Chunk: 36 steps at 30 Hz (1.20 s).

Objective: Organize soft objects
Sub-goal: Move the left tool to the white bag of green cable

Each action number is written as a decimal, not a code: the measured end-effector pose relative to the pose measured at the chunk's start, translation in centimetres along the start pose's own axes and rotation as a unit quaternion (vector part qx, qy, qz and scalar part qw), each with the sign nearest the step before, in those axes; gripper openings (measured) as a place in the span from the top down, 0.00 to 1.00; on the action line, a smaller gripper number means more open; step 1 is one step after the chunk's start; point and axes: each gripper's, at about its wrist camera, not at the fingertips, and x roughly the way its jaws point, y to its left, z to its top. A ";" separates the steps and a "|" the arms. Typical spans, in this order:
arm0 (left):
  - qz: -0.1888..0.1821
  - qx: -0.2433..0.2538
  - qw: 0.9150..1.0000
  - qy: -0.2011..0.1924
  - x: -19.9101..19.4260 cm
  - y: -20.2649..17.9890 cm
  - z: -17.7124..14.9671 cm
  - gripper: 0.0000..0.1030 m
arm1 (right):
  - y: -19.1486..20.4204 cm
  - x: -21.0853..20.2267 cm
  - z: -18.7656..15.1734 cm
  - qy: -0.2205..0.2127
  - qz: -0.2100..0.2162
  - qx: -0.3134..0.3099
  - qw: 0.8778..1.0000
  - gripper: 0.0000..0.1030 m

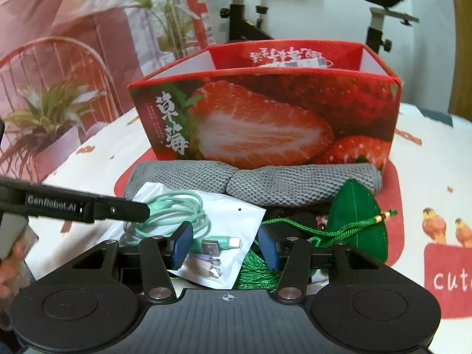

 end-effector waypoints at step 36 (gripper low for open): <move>-0.036 -0.068 0.997 0.011 -0.2 2.1 -0.1 0.73 | -0.3 0.1 0.4 0.024 0.033 0.014 0.999 0.56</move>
